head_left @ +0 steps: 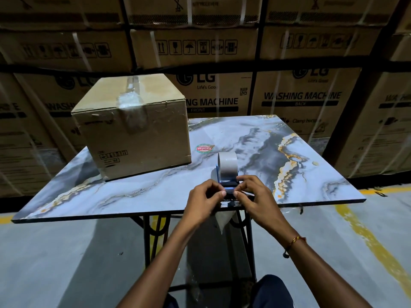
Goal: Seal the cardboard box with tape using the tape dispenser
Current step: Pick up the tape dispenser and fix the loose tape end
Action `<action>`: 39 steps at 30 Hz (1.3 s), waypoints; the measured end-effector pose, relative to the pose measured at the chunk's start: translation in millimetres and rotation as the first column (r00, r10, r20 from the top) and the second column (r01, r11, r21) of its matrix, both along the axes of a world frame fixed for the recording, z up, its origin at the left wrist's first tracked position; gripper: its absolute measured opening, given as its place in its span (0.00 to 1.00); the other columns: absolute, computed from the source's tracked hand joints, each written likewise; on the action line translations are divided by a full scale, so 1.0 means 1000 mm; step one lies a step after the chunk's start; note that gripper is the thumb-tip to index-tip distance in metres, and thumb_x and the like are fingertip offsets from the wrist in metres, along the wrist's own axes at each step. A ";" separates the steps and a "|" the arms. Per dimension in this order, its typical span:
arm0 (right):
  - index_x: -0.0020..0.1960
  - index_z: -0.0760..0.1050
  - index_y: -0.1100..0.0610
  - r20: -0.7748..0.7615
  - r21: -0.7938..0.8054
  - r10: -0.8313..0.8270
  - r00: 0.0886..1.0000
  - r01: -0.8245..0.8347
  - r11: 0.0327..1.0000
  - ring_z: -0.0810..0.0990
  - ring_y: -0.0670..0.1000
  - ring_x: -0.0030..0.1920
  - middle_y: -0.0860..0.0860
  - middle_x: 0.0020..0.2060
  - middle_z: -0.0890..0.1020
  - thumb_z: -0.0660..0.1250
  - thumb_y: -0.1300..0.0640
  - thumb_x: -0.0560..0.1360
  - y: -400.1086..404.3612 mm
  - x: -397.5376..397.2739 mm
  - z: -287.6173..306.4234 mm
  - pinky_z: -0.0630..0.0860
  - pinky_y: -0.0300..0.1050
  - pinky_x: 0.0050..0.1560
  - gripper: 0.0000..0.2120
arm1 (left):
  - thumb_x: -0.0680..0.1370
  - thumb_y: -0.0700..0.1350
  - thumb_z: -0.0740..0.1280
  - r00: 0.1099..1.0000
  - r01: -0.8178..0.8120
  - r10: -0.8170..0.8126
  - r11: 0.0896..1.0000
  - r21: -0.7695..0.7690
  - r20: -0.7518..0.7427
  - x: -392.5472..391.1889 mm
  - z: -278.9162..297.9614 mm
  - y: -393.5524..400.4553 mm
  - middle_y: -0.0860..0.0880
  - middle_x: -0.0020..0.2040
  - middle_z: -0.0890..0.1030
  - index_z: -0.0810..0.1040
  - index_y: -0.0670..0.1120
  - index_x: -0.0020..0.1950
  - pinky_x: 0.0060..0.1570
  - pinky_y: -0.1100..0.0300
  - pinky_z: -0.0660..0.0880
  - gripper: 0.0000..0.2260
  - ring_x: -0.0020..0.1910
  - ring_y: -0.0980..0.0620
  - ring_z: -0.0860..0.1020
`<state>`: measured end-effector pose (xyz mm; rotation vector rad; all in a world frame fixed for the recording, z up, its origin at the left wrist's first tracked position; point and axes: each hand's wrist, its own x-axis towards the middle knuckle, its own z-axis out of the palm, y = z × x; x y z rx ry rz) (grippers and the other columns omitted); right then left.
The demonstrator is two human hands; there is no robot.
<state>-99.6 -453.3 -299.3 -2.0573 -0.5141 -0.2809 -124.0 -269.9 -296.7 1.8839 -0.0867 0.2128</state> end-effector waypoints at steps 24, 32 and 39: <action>0.49 0.79 0.61 -0.460 0.497 0.162 0.873 0.101 0.862 0.84 0.54 0.37 0.56 0.39 0.81 0.72 0.66 0.75 -0.006 -0.003 0.012 0.80 0.44 0.41 0.03 | 0.79 0.39 0.67 0.977 0.005 -0.058 0.968 -0.252 -0.205 0.002 0.013 -0.001 0.46 0.37 0.82 0.79 0.39 0.48 0.40 0.59 0.76 0.04 0.34 0.51 0.75; 0.47 0.80 0.61 -0.411 0.426 0.147 0.900 0.047 0.903 0.83 0.53 0.38 0.54 0.39 0.80 0.71 0.64 0.76 -0.005 -0.003 0.011 0.80 0.51 0.44 0.01 | 0.79 0.39 0.67 0.974 0.017 -0.073 0.967 -0.254 -0.216 0.002 0.013 0.000 0.46 0.38 0.82 0.79 0.40 0.47 0.39 0.61 0.76 0.04 0.35 0.53 0.76; 0.47 0.79 0.64 -0.448 0.344 0.118 0.886 0.049 0.938 0.84 0.50 0.37 0.54 0.39 0.80 0.68 0.64 0.78 -0.002 0.001 0.005 0.79 0.46 0.43 0.03 | 0.79 0.41 0.68 0.968 0.030 -0.098 0.958 -0.285 -0.229 0.002 0.012 0.002 0.45 0.39 0.83 0.80 0.40 0.46 0.39 0.61 0.76 0.05 0.36 0.51 0.76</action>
